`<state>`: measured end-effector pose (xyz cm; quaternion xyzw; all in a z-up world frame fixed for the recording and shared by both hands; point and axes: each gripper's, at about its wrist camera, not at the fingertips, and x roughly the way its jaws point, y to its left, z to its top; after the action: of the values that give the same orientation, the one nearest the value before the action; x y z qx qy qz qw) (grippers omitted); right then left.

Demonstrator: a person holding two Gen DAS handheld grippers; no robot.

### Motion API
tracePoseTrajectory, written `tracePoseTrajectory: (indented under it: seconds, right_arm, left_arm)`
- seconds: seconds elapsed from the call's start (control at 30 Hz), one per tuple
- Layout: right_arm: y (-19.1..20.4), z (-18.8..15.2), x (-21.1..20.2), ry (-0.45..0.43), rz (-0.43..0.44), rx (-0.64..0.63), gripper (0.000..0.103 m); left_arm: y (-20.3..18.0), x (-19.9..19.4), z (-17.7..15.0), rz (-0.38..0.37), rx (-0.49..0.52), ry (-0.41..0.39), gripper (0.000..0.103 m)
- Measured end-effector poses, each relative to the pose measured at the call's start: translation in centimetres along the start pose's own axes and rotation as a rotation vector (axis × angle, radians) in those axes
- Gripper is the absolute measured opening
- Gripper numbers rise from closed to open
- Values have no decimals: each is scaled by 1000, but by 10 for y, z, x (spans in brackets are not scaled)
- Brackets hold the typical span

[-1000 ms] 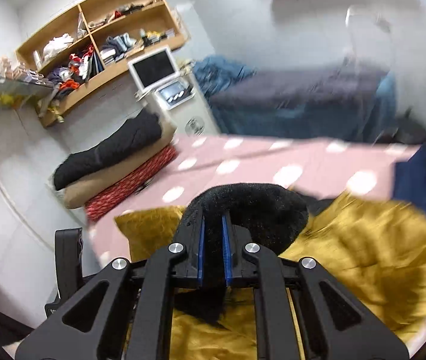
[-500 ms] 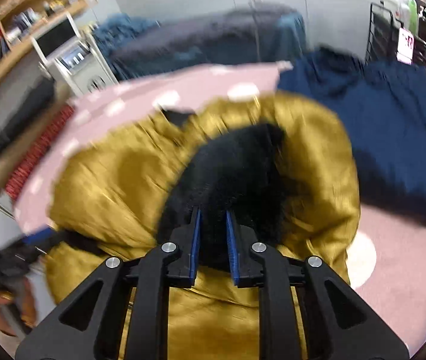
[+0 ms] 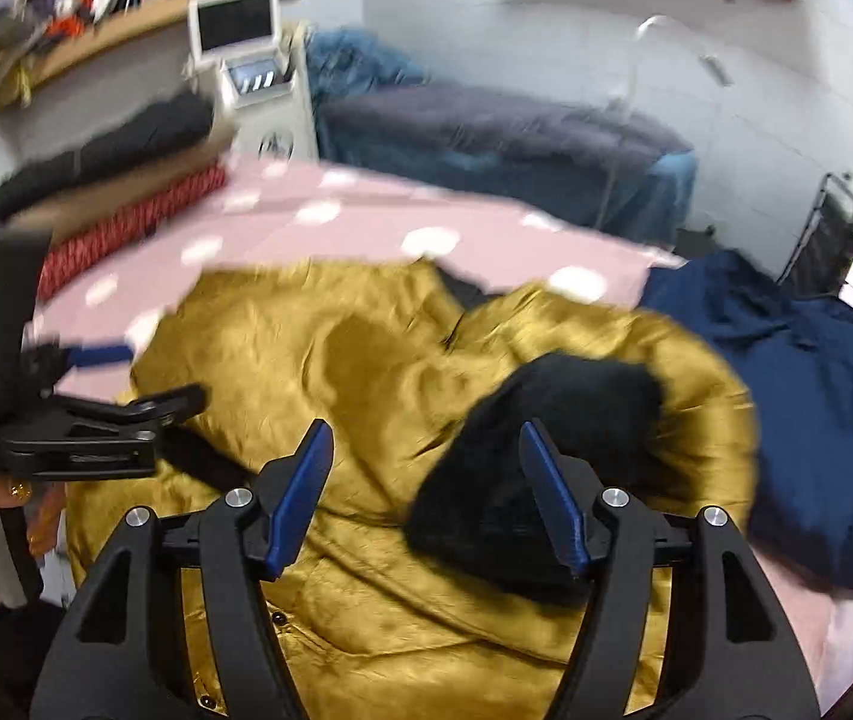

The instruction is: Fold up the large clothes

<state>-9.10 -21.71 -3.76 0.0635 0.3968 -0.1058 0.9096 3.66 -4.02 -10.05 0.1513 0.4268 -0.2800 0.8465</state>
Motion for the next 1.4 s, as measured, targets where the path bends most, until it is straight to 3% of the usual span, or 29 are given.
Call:
tracePoseTrajectory:
  seconds: [0.07, 0.17, 0.23, 0.3, 0.5, 0.67, 0.77, 0.87, 1.03, 1.2, 1.4]
  right_arm:
    - [3, -6, 26, 74, -21, 16, 65]
    - [-14, -27, 60, 195, -47, 99, 65]
    - [-31, -42, 77, 248, 14, 207, 65]
    - [-42, -49, 80, 226, 38, 252, 65]
    - [-26, -50, 90, 233, -40, 140, 71]
    - [-13, -54, 90, 215, -83, 76, 78]
    - [-11, -56, 89, 211, -66, 54, 85]
    - [-10, -57, 83, 211, -60, 39, 86]
    - [-16, -55, 48, 105, 8, 102, 86]
    - [-27, -56, 15, 61, 89, 153, 86]
    - [-71, -64, -38, -23, 158, 242, 86]
  left_arm:
    - [4, 21, -5, 12, -7, 69, 96]
    - [12, 36, -11, -34, -39, 106, 98]
    - [15, 42, -13, -51, -48, 131, 98]
    - [12, 46, -12, -39, -36, 146, 98]
    - [0, 58, -12, 12, 2, 173, 98]
    - [1, 58, -16, 13, 4, 142, 98]
    - [1, 54, -20, 10, 15, 119, 98]
    - [2, 47, -20, 1, 20, 100, 98]
    - [5, 23, -23, -43, 22, 51, 97]
    - [16, -3, -30, -130, 73, 30, 97]
    - [46, -25, -26, -186, 139, -21, 97]
